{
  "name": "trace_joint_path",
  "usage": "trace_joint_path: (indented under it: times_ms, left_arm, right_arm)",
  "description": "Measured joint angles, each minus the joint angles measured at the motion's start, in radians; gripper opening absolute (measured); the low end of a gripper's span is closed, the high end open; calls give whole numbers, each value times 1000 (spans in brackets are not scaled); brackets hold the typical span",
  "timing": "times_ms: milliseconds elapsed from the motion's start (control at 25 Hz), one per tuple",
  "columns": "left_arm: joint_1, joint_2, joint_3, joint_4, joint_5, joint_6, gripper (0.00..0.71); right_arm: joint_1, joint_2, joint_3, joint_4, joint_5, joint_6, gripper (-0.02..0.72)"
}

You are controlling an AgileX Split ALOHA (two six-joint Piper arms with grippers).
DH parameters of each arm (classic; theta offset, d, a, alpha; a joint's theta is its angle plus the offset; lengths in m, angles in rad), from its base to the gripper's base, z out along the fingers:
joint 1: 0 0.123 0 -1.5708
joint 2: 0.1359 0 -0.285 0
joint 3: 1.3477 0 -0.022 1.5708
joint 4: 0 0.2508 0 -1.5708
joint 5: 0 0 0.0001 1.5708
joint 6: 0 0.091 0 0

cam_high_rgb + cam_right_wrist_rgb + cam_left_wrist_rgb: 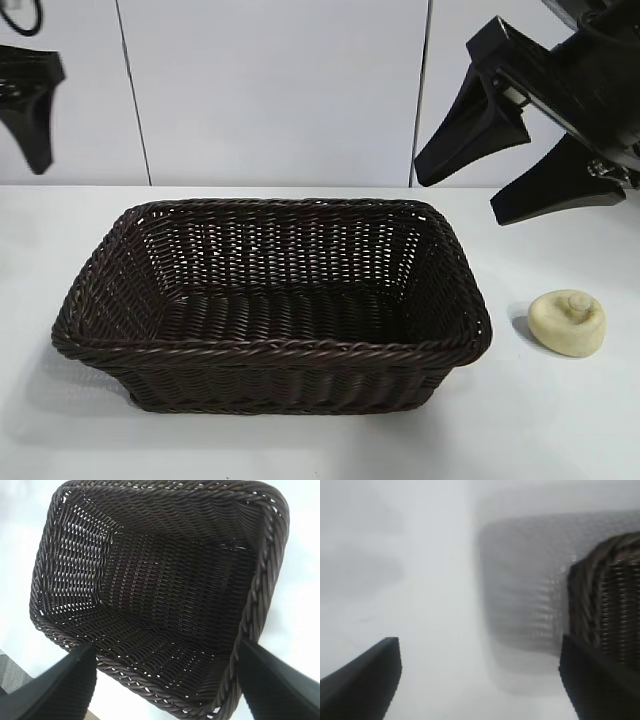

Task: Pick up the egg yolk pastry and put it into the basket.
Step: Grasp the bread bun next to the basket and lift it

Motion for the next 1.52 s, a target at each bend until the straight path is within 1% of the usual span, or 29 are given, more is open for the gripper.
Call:
trace_joint_path:
  times_ms: [160, 240, 400, 560, 840, 1000, 1280, 1440, 1520]
  left_arm:
    - [0, -21, 0, 6, 47, 5, 624]
    - [0, -50, 4, 27, 53, 10, 624]
    - [0, -172, 58, 39, 56, 11, 624]
    - [0, -374, 185, 41, 64, 13, 624]
    - [0, -765, 456, 42, 73, 5, 624]
    - [0, -940, 585, 42, 72, -1, 624]
    - [0, -1181, 799, 41, 33, -13, 624]
    - [0, -1282, 899, 41, -10, -36, 624]
    - [0, -1317, 930, 40, -27, -40, 624]
  right_arm:
    - [0, 0, 0, 0, 2, 0, 561]
    - [0, 0, 0, 0, 4, 0, 561]
    - [0, 0, 0, 0, 13, 0, 561]
    - [0, 0, 0, 0, 21, 0, 561]
    - [0, 0, 0, 0, 22, 1, 561]
    - [0, 0, 0, 0, 22, 1, 561]
    - [0, 0, 0, 0, 22, 1, 561]
    - [0, 0, 0, 0, 22, 1, 561]
    - [0, 0, 0, 0, 22, 1, 561]
